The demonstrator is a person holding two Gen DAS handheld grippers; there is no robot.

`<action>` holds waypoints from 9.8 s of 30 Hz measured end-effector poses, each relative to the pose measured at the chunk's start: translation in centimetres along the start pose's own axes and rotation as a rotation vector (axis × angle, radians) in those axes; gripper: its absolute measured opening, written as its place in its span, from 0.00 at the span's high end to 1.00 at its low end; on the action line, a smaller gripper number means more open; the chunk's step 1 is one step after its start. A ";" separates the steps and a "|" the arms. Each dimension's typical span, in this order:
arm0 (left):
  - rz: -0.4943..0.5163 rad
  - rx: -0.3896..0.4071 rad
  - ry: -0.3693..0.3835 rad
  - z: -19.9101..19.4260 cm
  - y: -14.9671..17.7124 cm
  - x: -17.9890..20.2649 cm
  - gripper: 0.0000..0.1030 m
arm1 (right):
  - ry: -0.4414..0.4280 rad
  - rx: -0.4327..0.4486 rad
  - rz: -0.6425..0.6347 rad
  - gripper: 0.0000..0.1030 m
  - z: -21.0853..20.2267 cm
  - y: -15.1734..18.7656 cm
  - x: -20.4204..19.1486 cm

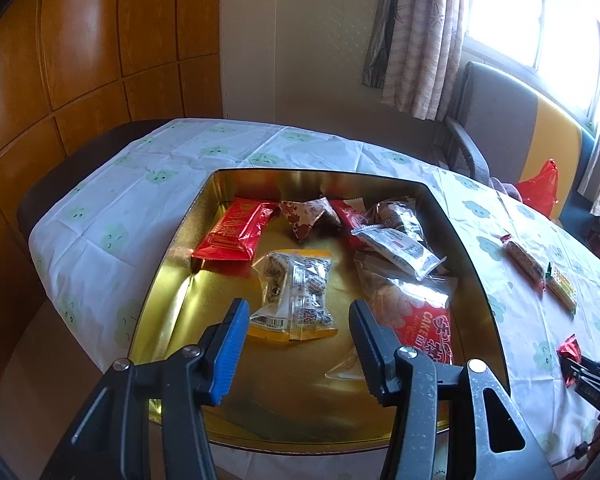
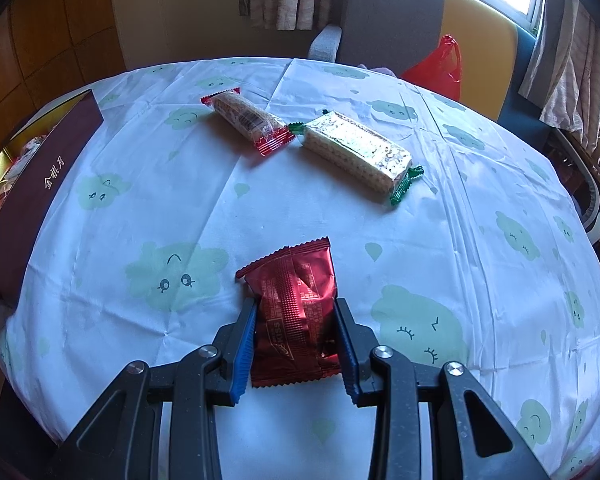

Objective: Organize snacks
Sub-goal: 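Carry the red foil packet into the gold tin and release it with the right gripper, then move both open grippers back over the cloth toward the remaining snacks, then grasp the WEIDAN cracker pack with right gripper while left grasps the granola bar, then lift the granola bar with the left gripper and the cracker pack with the right, then lower the granola bar into the gold tin and open the left gripper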

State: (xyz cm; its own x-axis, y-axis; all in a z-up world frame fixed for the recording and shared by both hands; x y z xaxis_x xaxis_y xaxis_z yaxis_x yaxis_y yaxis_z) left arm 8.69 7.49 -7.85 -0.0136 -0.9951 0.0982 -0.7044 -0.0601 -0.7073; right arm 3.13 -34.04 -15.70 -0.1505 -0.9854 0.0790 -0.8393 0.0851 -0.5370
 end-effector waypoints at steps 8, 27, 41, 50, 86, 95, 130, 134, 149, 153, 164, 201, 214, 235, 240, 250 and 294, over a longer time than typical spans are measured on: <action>-0.005 0.012 -0.011 -0.1 -0.2 -0.4 0.49 | -0.061 -0.010 0.040 0.65 -0.6 -0.2 -1.0; -0.041 0.048 -0.081 -0.3 -0.9 -2.8 0.49 | -0.402 0.113 -0.180 0.65 -8.8 -6.1 -16.0; -0.070 0.020 -0.093 0.9 -0.4 -4.1 0.49 | -0.667 0.062 -0.160 0.61 -7.2 -13.2 -28.8; -0.079 -0.015 -0.091 2.0 0.3 -4.4 0.49 | -0.671 -0.024 -0.109 0.59 -4.3 -12.2 -30.4; 0.084 0.030 0.033 -1.5 -0.1 3.4 0.49 | -0.388 0.036 0.276 0.58 -3.3 -3.9 -5.6; 0.151 0.020 0.079 -1.5 -0.2 6.5 0.49 | -0.314 0.021 0.327 0.56 -1.9 -2.2 -0.1; 0.338 -0.140 0.400 1.6 -1.8 21.8 0.44 | -0.116 -0.123 -0.209 0.54 5.9 -8.7 4.8; 0.340 -0.193 0.419 3.7 -2.0 24.5 0.44 | -0.097 -0.132 -0.168 0.54 3.9 -4.9 5.0; 0.142 -0.432 0.452 14.7 -3.5 34.0 0.47 | -0.140 -0.041 -0.075 0.53 2.9 -2.2 4.8; 0.105 -0.453 0.397 18.0 -3.9 35.4 0.48 | -0.147 -0.031 -0.081 0.52 2.9 -2.3 4.7; 0.300 -0.400 0.317 18.9 -2.5 37.4 0.72 | -0.165 -0.003 -0.066 0.52 2.4 -2.0 4.7; 0.461 -0.280 0.467 6.8 9.2 28.7 0.69 | -0.080 -0.029 -0.009 0.54 -1.6 3.5 0.5; 0.454 -0.247 0.465 6.5 9.3 28.5 0.70 | -0.069 0.035 0.001 0.54 -1.8 3.8 0.5; 0.468 -0.236 0.441 6.4 9.2 28.8 0.71 | -0.063 0.099 0.011 0.54 -2.1 4.1 0.4; 0.471 -0.246 0.444 5.9 9.2 28.8 0.72 | -0.061 0.105 0.014 0.54 -2.0 4.0 0.4; 0.463 -0.137 0.499 -0.1 5.7 27.9 0.71 | -0.054 0.108 0.019 0.54 -2.1 4.0 0.4; -0.121 -0.096 -0.003 1.2 0.9 -2.6 0.59 | -0.019 0.062 0.028 0.54 -1.5 3.7 0.5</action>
State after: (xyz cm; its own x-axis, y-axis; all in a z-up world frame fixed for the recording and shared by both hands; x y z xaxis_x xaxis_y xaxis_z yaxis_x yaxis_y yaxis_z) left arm 8.95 9.93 -9.55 0.0774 -0.9813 0.1762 -0.7655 -0.1717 -0.6202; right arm -0.88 -34.02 -16.36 -0.1631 -0.9854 0.0478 -0.8010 0.1040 -0.5895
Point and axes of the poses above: each gripper's, at about its wrist camera, not at the fingertips, and z roughly the way its jaws point, x to its right, y to its underside, the point moved 7 cm from there along z, roughly the way its jaws point, and after that the axes turned 4 degrees about y, right-handed, at the moved point
